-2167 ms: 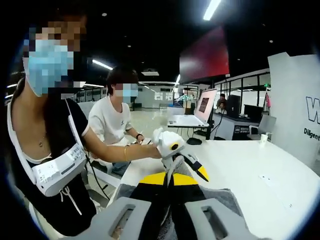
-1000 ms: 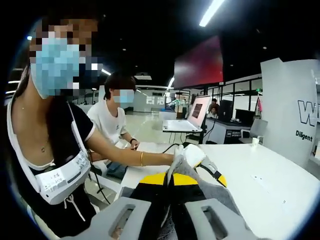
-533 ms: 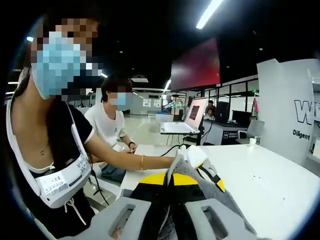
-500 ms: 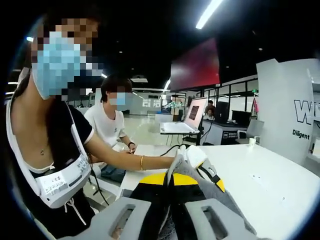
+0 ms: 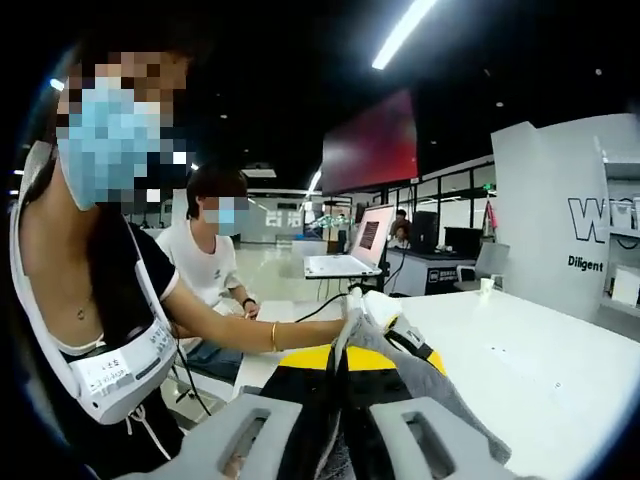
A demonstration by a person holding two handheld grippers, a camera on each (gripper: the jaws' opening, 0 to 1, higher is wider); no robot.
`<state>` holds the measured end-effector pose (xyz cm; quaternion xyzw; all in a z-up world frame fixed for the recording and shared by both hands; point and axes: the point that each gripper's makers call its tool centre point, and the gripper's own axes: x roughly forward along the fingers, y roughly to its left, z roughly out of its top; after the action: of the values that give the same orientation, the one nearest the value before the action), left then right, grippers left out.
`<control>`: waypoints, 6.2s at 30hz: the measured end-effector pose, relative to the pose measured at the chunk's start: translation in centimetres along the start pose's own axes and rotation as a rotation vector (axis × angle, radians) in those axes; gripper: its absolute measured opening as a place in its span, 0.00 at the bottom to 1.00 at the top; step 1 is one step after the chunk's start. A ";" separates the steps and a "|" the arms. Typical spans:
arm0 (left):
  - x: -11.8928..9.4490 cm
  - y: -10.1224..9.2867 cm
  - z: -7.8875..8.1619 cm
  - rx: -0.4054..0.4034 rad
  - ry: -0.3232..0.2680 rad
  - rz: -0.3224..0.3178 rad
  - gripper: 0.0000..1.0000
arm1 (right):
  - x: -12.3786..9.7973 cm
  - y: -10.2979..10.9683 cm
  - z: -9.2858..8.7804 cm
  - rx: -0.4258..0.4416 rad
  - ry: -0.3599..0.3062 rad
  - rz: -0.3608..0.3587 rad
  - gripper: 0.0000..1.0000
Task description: Open the folded towel by lifting each exposed corner and separating the folded layers until the towel lies flat within the target outline without major curled edges
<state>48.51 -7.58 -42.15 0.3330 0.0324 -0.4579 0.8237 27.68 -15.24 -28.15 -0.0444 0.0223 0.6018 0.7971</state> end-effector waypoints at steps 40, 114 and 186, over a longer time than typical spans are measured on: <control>6.0 -0.1 16.0 -0.138 -0.282 0.070 0.02 | -11.1 2.8 -1.1 0.069 -0.196 -0.354 0.00; 22.7 -14.5 24.2 0.061 -0.133 -0.099 0.02 | -27.2 2.1 -13.4 0.194 -0.131 -0.995 0.00; 29.4 -18.3 23.6 0.239 0.052 -0.260 0.23 | -35.5 2.6 -19.8 0.302 -0.131 -1.338 0.08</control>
<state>45.40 -49.38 -43.87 0.4333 0.0416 -0.5522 0.7111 15.81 -50.45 -44.78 0.0994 0.0256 -0.0281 0.9943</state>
